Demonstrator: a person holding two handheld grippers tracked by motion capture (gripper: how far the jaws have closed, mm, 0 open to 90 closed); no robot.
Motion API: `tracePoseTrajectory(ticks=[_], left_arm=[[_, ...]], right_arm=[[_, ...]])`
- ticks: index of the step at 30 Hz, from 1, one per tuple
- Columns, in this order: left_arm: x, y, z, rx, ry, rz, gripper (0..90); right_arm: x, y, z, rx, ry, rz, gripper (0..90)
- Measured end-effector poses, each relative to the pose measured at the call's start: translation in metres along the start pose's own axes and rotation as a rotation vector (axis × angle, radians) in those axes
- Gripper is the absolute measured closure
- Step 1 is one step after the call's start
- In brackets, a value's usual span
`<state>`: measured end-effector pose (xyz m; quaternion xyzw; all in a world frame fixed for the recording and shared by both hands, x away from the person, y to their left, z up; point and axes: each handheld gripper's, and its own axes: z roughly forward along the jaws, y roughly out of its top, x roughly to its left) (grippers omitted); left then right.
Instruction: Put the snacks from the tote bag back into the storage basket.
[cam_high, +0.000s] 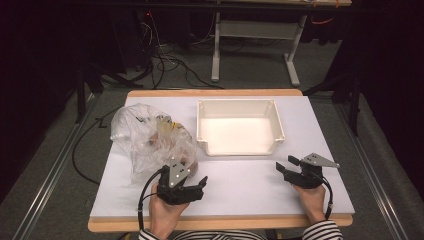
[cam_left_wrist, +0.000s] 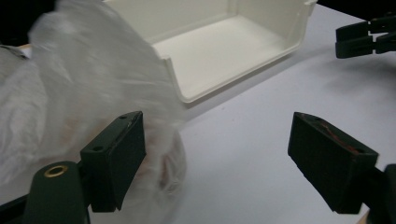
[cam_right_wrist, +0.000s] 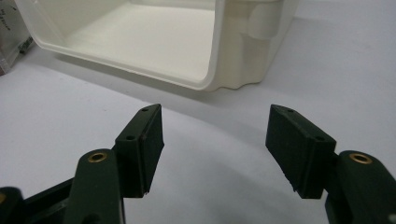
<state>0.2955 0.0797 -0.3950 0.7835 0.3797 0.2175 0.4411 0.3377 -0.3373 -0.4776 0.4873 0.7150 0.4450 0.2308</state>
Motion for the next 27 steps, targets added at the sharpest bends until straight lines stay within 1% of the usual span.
tracePoseTrajectory(ticks=[1,2,3,4,5,6,7,8,9,10,11,12,13,14,16,18,20,21,23,25,27], left_arm=[[0.003,0.000,-0.003,-0.001,0.015,-0.007,19.3],[0.003,0.000,-0.003,-0.001,0.015,-0.007,19.3],[0.010,0.000,-0.005,0.012,0.043,-0.019,19.3],[0.015,-0.001,-0.005,0.020,0.054,-0.027,19.2],[0.020,-0.002,-0.006,0.026,0.063,-0.043,19.2],[0.020,-0.002,-0.006,0.026,0.063,-0.043,19.2],[0.029,-0.005,-0.005,0.041,0.077,-0.061,19.0],[0.029,-0.005,-0.005,0.041,0.077,-0.061,18.9],[0.037,-0.008,-0.004,0.060,0.087,-0.068,18.6],[0.040,-0.009,-0.003,0.070,0.090,-0.073,18.4],[0.043,-0.012,-0.001,0.080,0.089,-0.077,18.2],[0.043,-0.012,-0.001,0.080,0.089,-0.077,18.0],[0.049,-0.016,0.002,0.099,0.083,-0.082,17.8],[0.049,-0.016,0.002,0.099,0.083,-0.082,17.7],[0.057,-0.025,0.007,0.124,0.076,-0.099,17.2],[0.063,-0.034,0.012,0.148,0.061,-0.114,16.8],[0.063,-0.036,0.014,0.153,0.057,-0.117,16.7],[0.066,-0.042,0.019,0.174,0.049,-0.116,16.6],[0.066,-0.046,0.024,0.191,0.048,-0.110,16.5],[0.067,-0.048,0.027,0.195,0.047,-0.105,16.5],[0.068,-0.053,0.033,0.217,0.042,-0.106,17.0]], right_arm=[[0.000,0.000,0.000,0.000,0.000,-0.001,37.1],[0.000,0.000,0.000,0.000,0.001,-0.002,37.1],[0.000,0.000,0.000,0.000,0.001,-0.002,37.1],[0.000,0.000,0.000,0.000,0.001,-0.002,37.1],[0.000,0.000,0.000,0.001,0.002,-0.001,37.0],[0.000,0.000,0.000,0.001,0.002,-0.001,37.0],[0.000,0.000,0.000,0.001,0.003,-0.001,37.0],[0.000,0.000,0.000,0.001,0.003,-0.001,37.0],[0.000,0.000,0.000,0.000,0.002,-0.003,37.0],[0.000,0.000,0.000,0.003,0.002,0.001,37.0],[0.000,0.000,0.000,0.003,0.002,0.001,37.0],[0.000,0.000,0.000,0.003,0.002,0.001,37.0],[0.000,0.000,0.000,0.000,0.002,-0.002,37.0],[0.000,0.000,0.000,0.000,0.002,-0.002,37.0],[0.000,0.000,0.000,0.002,0.002,0.000,37.0],[0.000,0.000,0.000,0.002,0.001,0.000,37.0],[0.000,0.000,0.000,0.003,0.001,0.001,37.0],[0.000,0.000,0.000,0.005,0.001,0.002,37.0],[0.000,0.000,0.000,0.005,0.001,0.002,37.0],[0.000,0.000,0.000,0.006,0.001,0.002,37.0],[0.000,0.000,0.000,0.005,0.000,0.003,37.0]])
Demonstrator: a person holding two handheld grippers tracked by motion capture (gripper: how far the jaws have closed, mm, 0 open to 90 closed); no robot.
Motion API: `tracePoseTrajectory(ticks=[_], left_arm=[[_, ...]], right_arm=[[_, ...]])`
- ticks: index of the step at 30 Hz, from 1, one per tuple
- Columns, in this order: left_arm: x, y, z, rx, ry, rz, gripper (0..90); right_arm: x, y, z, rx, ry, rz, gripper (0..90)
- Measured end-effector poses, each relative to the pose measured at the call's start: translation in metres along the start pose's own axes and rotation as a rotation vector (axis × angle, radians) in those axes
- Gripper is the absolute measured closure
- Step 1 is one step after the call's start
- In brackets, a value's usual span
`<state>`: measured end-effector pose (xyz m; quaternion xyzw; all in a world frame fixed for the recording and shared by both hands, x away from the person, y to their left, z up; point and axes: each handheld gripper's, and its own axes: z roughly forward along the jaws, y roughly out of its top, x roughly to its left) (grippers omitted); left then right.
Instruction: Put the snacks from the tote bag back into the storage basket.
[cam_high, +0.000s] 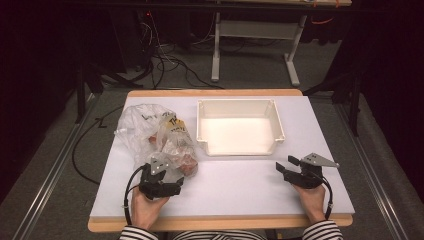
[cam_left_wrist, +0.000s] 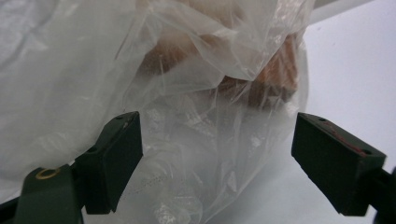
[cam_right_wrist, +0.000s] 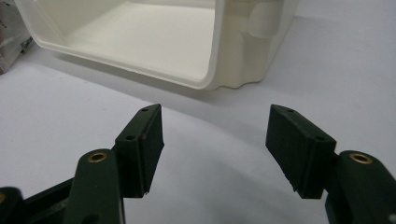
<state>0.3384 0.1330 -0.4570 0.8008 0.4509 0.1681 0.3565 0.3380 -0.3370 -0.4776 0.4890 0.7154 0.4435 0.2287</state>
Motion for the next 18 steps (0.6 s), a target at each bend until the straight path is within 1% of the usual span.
tracePoseTrajectory(ticks=[1,2,3,5,7,8,9,10,11,13,14,15,16,18], left_arm=[[0.000,0.000,0.000,0.000,0.000,0.000,17.6],[0.001,-0.002,0.004,0.017,0.003,0.003,18.8],[0.001,-0.002,0.004,0.017,0.003,0.003,20.1],[0.000,-0.004,0.009,0.039,0.013,0.025,25.5],[-0.001,-0.005,0.010,0.044,0.013,0.032,31.8],[-0.002,-0.006,0.012,0.050,0.011,0.044,35.8],[-0.002,-0.006,0.012,0.050,0.011,0.044,39.5],[-0.002,-0.007,0.013,0.050,0.007,0.050,39.5],[-0.002,-0.008,0.013,0.052,-0.001,0.054,52.4],[-0.002,-0.009,0.014,0.057,-0.018,0.066,61.4],[-0.002,-0.009,0.014,0.057,-0.018,0.066,64.9],[-0.002,-0.009,0.014,0.054,-0.028,0.065,64.9],[-0.002,-0.010,0.013,0.049,-0.038,0.066,74.4],[-0.003,-0.010,0.012,0.042,-0.049,0.073,80.8]], right_arm=[[0.000,0.000,0.000,0.000,0.000,0.000,37.0],[0.000,0.000,0.000,0.001,0.000,0.000,37.0],[0.000,0.000,0.000,0.001,0.000,0.000,37.0],[0.000,0.000,0.000,0.002,-0.001,0.000,37.0],[0.000,0.000,0.000,0.002,0.000,0.000,37.0],[0.000,0.000,0.000,0.003,0.001,0.000,37.0],[0.000,0.000,0.000,0.003,0.001,0.000,37.0],[0.000,0.000,0.000,0.003,0.000,0.002,37.0],[0.000,0.000,0.000,0.004,-0.001,0.004,37.0],[0.000,0.000,0.000,0.007,0.000,0.006,37.0],[0.000,0.000,0.000,0.007,0.000,0.006,37.0],[0.000,0.000,0.000,0.007,0.000,0.008,37.0],[-0.001,0.000,0.000,0.007,0.000,0.009,37.0],[-0.001,0.000,0.001,0.008,0.001,0.008,37.0]])
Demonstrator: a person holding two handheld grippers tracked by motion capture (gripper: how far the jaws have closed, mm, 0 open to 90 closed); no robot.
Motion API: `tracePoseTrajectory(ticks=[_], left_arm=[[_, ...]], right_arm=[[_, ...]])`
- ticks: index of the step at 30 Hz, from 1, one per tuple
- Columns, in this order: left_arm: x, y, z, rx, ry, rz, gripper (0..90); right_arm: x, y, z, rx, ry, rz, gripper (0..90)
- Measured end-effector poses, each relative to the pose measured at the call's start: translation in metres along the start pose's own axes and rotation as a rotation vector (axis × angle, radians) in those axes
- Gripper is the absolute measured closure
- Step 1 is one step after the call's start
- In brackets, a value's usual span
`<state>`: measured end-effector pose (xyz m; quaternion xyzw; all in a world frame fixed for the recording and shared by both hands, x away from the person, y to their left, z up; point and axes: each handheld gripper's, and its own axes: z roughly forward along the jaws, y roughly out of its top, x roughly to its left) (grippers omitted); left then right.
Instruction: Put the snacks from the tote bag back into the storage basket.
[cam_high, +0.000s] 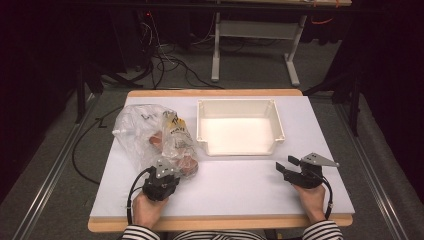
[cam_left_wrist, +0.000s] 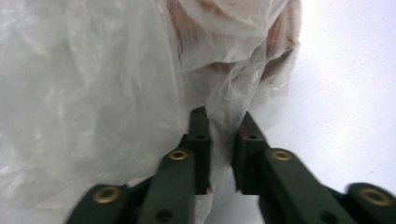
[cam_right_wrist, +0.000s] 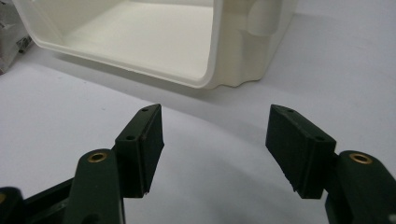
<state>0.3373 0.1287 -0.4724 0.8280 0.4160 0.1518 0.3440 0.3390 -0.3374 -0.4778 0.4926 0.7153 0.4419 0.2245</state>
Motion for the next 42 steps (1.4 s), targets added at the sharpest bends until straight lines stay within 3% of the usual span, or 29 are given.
tracePoseTrajectory(ticks=[6,24,29,42], left_arm=[[-0.006,-0.001,-0.005,-0.024,-0.038,0.015,89.0],[-0.042,0.015,-0.012,-0.094,-0.137,0.090,89.8],[-0.049,0.022,-0.009,-0.105,-0.160,0.103,89.8],[-0.063,0.035,-0.003,-0.115,-0.201,0.119,89.9]], right_arm=[[0.000,0.000,0.000,0.002,0.000,0.003,37.0],[-0.001,0.000,0.000,0.000,0.006,0.004,36.6],[-0.004,0.000,0.000,0.003,0.020,0.024,35.9],[-0.004,0.000,0.001,0.006,0.022,0.022,36.0]])
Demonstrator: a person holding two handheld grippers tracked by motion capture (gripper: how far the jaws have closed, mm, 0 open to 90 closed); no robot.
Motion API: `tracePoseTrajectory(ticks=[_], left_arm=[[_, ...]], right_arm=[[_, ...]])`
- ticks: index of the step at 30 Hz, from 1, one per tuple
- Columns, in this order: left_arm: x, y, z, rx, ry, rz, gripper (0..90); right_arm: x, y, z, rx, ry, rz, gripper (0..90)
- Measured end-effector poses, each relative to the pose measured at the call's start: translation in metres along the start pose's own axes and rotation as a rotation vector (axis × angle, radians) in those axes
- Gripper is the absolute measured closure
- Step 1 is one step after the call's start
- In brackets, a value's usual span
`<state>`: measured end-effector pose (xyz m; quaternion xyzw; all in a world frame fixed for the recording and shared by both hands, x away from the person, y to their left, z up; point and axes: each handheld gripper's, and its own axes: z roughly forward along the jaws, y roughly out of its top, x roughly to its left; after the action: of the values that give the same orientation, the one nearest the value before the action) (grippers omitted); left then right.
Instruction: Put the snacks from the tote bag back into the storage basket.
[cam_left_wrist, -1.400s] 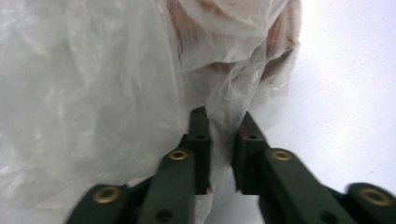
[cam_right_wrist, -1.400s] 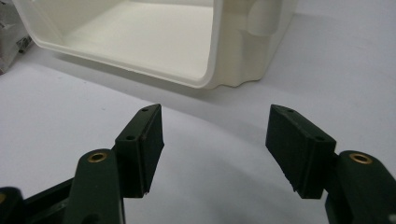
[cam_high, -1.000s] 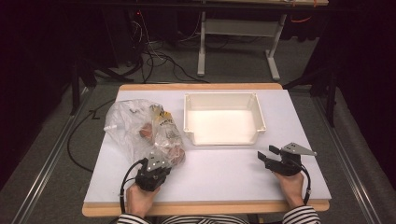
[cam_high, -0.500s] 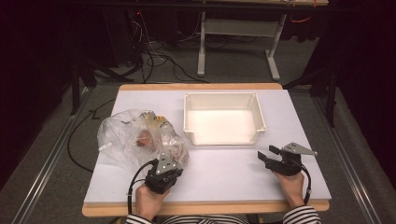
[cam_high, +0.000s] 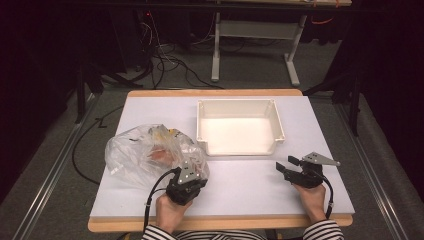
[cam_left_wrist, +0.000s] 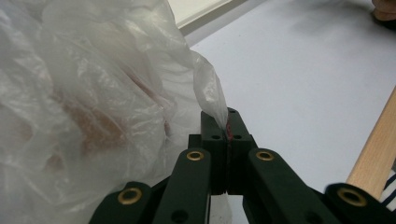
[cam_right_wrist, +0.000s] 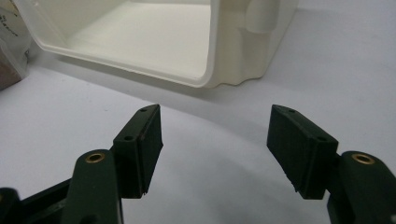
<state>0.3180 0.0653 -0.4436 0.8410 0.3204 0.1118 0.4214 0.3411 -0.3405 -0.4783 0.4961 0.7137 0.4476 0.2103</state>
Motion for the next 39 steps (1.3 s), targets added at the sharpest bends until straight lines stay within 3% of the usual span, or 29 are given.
tracePoseTrajectory(ticks=[23,33,39], left_arm=[[-0.029,0.025,0.028,0.004,-0.078,0.050,89.8],[-0.051,0.038,0.053,0.019,-0.151,0.069,89.8],[-0.052,0.042,0.060,0.027,-0.155,0.071,89.3]], right_arm=[[0.000,0.000,0.001,0.006,0.002,0.002,36.2],[0.000,0.000,0.001,0.011,0.001,-0.001,36.2],[0.000,0.000,0.001,0.007,0.005,-0.001,36.2]])
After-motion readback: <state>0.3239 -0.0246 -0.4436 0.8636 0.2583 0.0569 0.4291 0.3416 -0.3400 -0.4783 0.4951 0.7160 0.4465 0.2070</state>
